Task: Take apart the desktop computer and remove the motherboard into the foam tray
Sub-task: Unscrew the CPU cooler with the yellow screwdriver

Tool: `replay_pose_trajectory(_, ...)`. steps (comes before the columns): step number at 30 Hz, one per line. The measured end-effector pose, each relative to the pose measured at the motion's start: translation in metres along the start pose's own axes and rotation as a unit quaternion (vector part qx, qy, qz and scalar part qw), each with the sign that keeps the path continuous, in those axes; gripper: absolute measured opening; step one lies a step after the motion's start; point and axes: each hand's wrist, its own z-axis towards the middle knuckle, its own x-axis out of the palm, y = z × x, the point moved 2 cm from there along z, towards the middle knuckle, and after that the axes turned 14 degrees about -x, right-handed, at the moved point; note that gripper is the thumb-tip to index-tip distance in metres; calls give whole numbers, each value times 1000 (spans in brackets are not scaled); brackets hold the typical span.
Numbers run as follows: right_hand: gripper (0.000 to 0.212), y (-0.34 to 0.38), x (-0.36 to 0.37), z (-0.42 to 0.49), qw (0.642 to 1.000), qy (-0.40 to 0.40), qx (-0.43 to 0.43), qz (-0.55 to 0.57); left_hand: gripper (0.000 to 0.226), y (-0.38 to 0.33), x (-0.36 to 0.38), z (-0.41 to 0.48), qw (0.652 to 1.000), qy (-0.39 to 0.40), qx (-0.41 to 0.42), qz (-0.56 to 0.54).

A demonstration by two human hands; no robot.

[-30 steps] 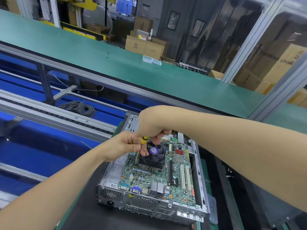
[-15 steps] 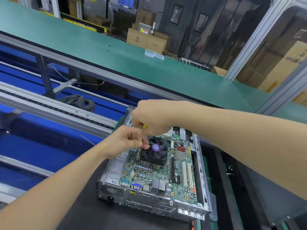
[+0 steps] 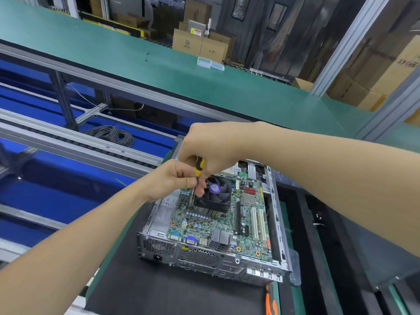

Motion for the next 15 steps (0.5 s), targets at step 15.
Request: replay_pose_trajectory(15, 47, -19, 6, 23, 974, 75, 175, 126, 10, 12, 2, 3, 999, -46, 2, -23)
